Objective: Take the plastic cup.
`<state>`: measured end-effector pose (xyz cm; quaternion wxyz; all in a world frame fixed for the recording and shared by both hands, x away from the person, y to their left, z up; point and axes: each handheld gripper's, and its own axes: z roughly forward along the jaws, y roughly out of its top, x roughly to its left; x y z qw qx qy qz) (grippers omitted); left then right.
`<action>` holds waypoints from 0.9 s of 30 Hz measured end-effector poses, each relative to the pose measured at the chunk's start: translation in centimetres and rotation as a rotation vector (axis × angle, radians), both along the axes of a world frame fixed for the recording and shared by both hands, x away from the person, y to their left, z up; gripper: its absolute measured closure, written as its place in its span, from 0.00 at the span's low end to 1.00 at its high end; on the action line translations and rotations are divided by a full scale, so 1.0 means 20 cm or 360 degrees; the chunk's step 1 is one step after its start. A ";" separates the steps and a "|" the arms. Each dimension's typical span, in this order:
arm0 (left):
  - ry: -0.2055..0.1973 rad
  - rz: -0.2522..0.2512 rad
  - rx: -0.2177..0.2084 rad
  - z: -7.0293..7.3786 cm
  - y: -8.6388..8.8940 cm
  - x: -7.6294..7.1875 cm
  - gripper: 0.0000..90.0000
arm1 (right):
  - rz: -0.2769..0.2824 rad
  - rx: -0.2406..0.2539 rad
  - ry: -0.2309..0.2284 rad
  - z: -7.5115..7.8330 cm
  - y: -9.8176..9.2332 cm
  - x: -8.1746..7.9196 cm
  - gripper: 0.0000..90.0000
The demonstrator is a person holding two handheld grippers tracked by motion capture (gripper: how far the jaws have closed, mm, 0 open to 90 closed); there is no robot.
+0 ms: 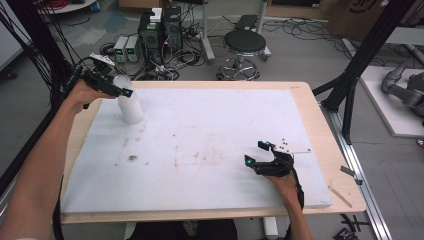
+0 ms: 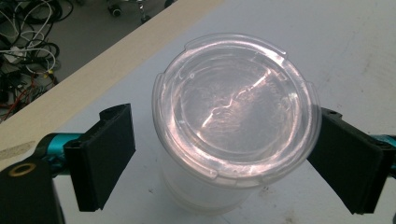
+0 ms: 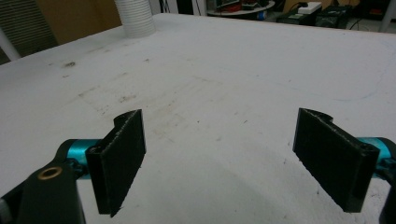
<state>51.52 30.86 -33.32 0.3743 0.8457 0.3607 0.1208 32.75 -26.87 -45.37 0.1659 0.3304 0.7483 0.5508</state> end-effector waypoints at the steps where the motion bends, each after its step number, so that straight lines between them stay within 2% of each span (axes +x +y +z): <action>1: 0.0006 0.0011 0.0011 0.00 -0.01 0.00 0.12 | 0.0000 0.0001 0.0003 0.00 0.00 0.00 0.19; 9: 0.0037 0.0021 0.0021 -0.01 -0.01 0.01 0.16 | -0.0001 0.0001 0.0002 0.00 0.00 0.00 0.19; 13: 0.0036 0.0026 0.0018 -0.01 -0.01 0.01 0.17 | -0.0001 0.0002 0.0006 0.00 0.00 0.00 0.19; 15: 0.0035 0.0006 0.0019 -0.01 -0.02 0.01 0.22 | 0.0001 0.0003 0.0007 0.00 0.00 0.00 0.19; 27: 0.0036 0.0000 0.0034 -0.02 -0.03 0.01 0.31 | -0.0003 0.0000 0.0006 0.00 0.00 0.00 0.19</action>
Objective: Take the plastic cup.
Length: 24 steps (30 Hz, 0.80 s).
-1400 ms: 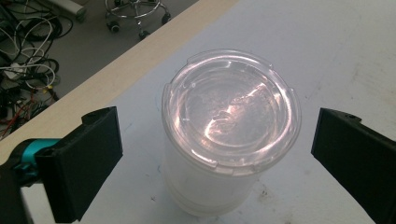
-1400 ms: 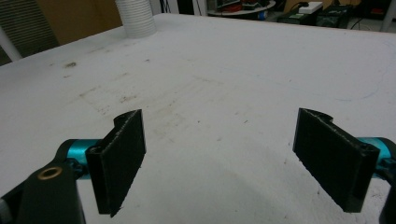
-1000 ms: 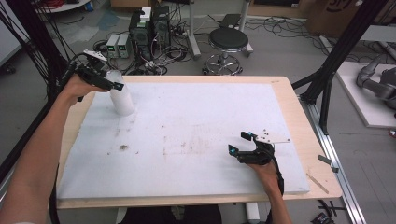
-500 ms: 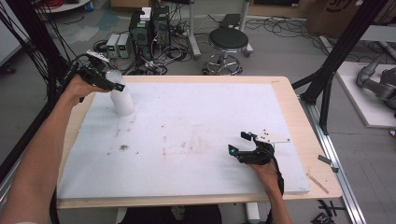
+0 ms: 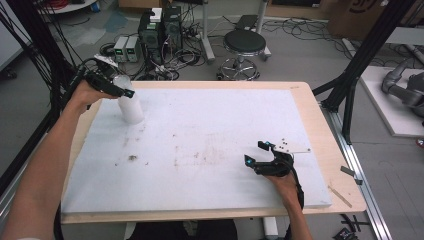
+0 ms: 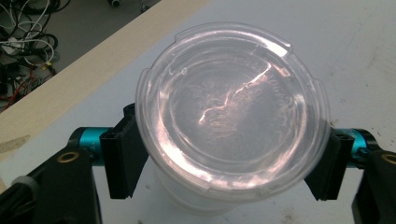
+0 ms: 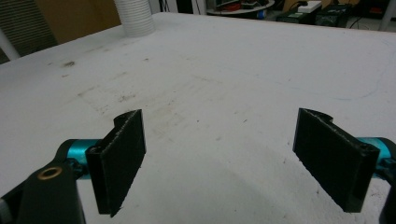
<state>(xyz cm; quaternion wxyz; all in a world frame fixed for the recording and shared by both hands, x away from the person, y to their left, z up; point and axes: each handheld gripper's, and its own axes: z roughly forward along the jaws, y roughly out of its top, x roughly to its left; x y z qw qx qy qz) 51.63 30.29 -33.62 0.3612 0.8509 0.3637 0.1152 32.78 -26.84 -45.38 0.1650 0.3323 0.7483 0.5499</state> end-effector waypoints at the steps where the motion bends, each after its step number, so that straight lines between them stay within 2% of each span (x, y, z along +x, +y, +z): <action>1: 0.0000 0.0000 0.0000 0.00 0.00 0.00 0.31 | 0.0000 0.0000 0.0000 0.00 0.00 0.00 0.19; 6: -0.0012 0.0000 0.0016 0.01 0.01 -0.01 0.36 | 0.0000 0.0001 0.0001 0.00 0.00 0.00 0.19; 12: -0.0014 -0.0003 0.0032 0.01 0.00 -0.01 0.37 | 0.0000 -0.0002 0.0005 0.00 0.00 0.00 0.19; 24: -0.0031 0.0015 0.0007 0.02 -0.01 -0.01 0.37 | -0.0003 -0.0007 -0.0004 0.00 0.00 0.00 0.19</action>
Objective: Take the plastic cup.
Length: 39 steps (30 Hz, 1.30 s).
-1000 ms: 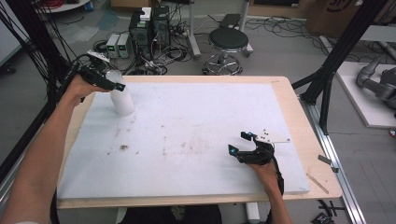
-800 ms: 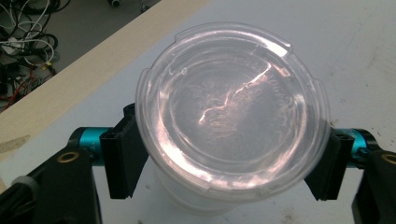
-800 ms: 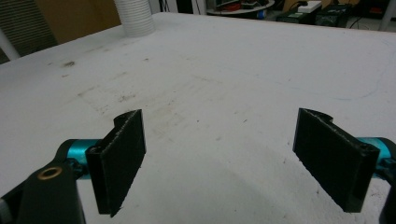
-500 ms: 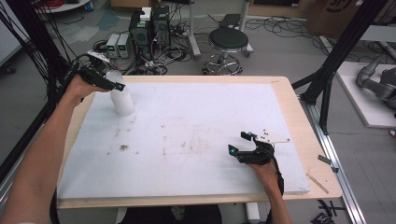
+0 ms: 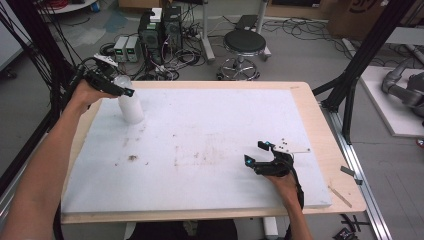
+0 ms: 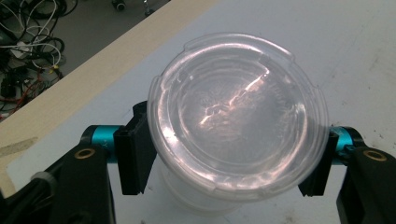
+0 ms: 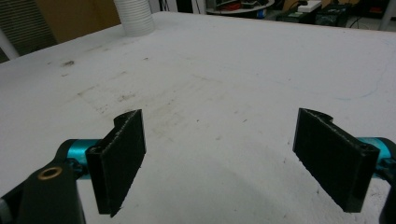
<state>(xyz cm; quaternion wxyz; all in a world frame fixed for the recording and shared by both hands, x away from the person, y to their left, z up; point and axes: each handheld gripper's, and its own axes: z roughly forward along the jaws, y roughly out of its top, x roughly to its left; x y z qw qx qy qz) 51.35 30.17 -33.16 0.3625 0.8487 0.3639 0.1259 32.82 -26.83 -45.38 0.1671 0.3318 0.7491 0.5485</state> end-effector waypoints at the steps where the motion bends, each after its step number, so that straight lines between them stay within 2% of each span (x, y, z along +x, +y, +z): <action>1: 0.0000 0.0000 0.0000 0.00 0.00 0.00 0.38 | 0.0000 0.0000 0.0000 0.00 0.00 0.00 0.19; 17: -0.0018 0.0023 -0.0023 0.03 0.01 -0.02 0.40 | 0.0003 -0.0007 0.0011 0.00 0.00 0.00 0.19; 24: -0.0051 0.0033 -0.0056 0.07 0.03 -0.03 0.39 | -0.0002 -0.0008 0.0016 0.00 0.00 0.00 0.19; 27: -0.0039 0.0028 -0.0052 0.08 0.03 -0.03 0.39 | 0.0000 -0.0007 0.0017 0.00 0.00 0.00 0.19; 34: -0.0070 0.0022 -0.0057 0.18 0.02 -0.03 0.40 | 0.0001 -0.0009 0.0018 0.00 0.00 0.01 0.19; 36: -0.0110 0.0032 -0.0105 0.22 0.03 -0.04 0.41 | 0.0003 -0.0009 0.0022 0.00 0.00 0.01 0.19; 37: -0.0106 0.0035 -0.0102 0.23 0.03 -0.04 0.41 | 0.0003 -0.0009 0.0022 0.00 0.00 0.01 0.19; 38: -0.0112 0.0035 -0.0062 0.26 0.04 -0.05 0.41 | 0.0002 -0.0007 0.0027 0.00 0.00 0.01 0.19; 39: -0.0112 0.0035 -0.0062 0.26 0.04 -0.05 0.41 | 0.0002 -0.0007 0.0027 0.00 0.00 0.01 0.19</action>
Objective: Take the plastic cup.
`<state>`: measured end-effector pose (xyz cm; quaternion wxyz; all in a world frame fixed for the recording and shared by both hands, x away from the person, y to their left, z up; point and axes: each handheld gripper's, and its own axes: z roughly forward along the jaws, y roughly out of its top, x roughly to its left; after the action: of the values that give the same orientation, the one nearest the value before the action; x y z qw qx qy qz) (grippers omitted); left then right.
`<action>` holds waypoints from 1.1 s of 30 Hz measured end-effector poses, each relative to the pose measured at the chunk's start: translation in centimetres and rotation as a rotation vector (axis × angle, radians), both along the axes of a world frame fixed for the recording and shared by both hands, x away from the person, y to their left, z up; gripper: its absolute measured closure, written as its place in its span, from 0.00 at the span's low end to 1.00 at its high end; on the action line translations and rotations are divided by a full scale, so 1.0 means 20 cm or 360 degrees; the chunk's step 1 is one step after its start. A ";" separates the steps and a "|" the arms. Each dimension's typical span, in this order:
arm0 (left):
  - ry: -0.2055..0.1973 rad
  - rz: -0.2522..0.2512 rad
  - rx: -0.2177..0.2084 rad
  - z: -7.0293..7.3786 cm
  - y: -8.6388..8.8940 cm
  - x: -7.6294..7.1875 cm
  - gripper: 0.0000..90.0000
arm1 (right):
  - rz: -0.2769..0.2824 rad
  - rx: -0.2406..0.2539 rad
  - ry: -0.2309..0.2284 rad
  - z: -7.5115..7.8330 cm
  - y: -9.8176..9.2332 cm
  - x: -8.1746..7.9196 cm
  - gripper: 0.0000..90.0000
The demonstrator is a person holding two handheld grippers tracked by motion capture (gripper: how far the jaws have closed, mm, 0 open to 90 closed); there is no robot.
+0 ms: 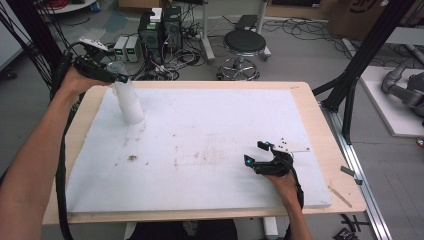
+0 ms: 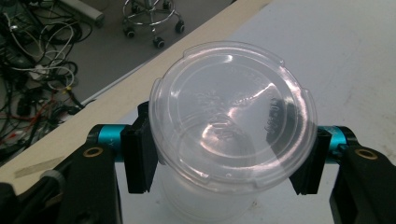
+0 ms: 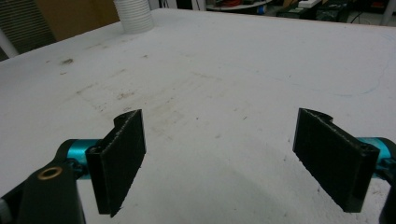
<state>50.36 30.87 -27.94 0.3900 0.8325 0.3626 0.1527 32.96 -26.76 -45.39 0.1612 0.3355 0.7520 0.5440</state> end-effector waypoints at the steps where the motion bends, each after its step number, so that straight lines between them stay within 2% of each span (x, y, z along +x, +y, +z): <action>1: -0.0023 0.0004 -0.0027 0.04 0.01 -0.01 0.41 | 0.0000 0.0000 0.0004 0.00 0.00 0.00 0.19; 2: -0.0023 0.0004 -0.0027 0.04 0.01 -0.01 0.41 | 0.0000 0.0000 0.0004 0.00 0.00 0.00 0.19; 3: -0.0053 0.0017 -0.0033 0.09 0.02 -0.02 0.41 | -0.0001 0.0002 0.0008 0.00 0.00 0.00 0.19; 4: -0.0053 0.0017 -0.0033 0.09 0.02 -0.02 0.41 | -0.0001 0.0002 0.0008 0.00 0.00 0.00 0.19; 5: -0.0071 0.0014 -0.0046 0.13 0.03 -0.03 0.41 | 0.0000 0.0001 0.0012 0.00 0.00 0.00 0.19; 7: -0.0081 0.0016 -0.0046 0.15 0.03 -0.03 0.41 | 0.0001 0.0002 0.0014 0.00 0.00 0.00 0.19; 9: -0.0114 0.0020 -0.0056 0.22 0.03 -0.05 0.41 | 0.0000 0.0001 0.0010 0.00 0.00 0.00 0.19; 10: -0.0114 0.0020 -0.0056 0.22 0.03 -0.05 0.41 | 0.0000 0.0001 0.0010 0.00 0.00 0.00 0.19; 11: -0.0139 0.0011 -0.0070 0.26 0.03 -0.07 0.41 | -0.0001 0.0002 0.0006 0.00 0.00 0.00 0.19; 12: -0.0139 0.0011 -0.0070 0.26 0.03 -0.07 0.41 | -0.0001 0.0002 0.0006 0.00 0.00 0.00 0.19; 13: -0.0158 0.0005 -0.0061 0.29 0.02 -0.08 0.41 | -0.0001 0.0003 0.0009 0.00 0.00 0.00 0.19; 14: -0.0158 0.0005 -0.0061 0.29 0.02 -0.08 0.41 | -0.0001 0.0003 0.0009 0.00 0.00 0.00 0.19; 16: -0.0177 0.0005 -0.0057 0.34 0.01 -0.10 0.41 | 0.0001 0.0000 0.0009 0.00 0.00 0.00 0.19; 17: -0.0210 -0.0005 -0.0065 0.37 0.00 -0.11 0.42 | -0.0001 0.0003 0.0008 0.00 0.00 0.00 0.19; 24: -0.0218 -0.0025 -0.0058 0.39 -0.02 -0.15 0.42 | -0.0003 0.0008 0.0004 0.00 0.00 0.00 0.19; 26: -0.0223 -0.0024 -0.0081 0.40 -0.03 -0.17 0.42 | -0.0003 0.0010 0.0004 0.00 0.00 0.00 0.19; 28: -0.0218 -0.0040 -0.0064 0.40 -0.03 -0.19 0.42 | -0.0002 0.0012 0.0003 0.00 0.00 0.00 0.19; 29: -0.0249 -0.0058 -0.0117 0.40 -0.04 -0.23 0.42 | -0.0006 0.0018 -0.0003 0.00 0.00 0.00 0.19; 30: -0.0249 -0.0058 -0.0117 0.40 -0.04 -0.23 0.42 | -0.0006 0.0018 -0.0003 0.00 0.00 0.00 0.19; 31: -0.0262 -0.0087 -0.0145 0.37 -0.05 -0.27 0.42 | -0.0002 0.0020 0.0006 0.00 -0.01 0.00 0.19; 32: -0.0262 -0.0087 -0.0145 0.37 -0.05 -0.27 0.42 | -0.0002 0.0020 0.0006 0.00 -0.01 0.00 0.19; 33: -0.0256 -0.0116 -0.0155 0.34 -0.06 -0.31 0.42 | -0.0003 0.0021 0.0005 0.00 -0.01 0.00 0.19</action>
<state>44.25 29.60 -21.11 0.4632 0.8103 0.3065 0.1868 32.99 -26.89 -45.39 0.1584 0.3380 0.7483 0.5483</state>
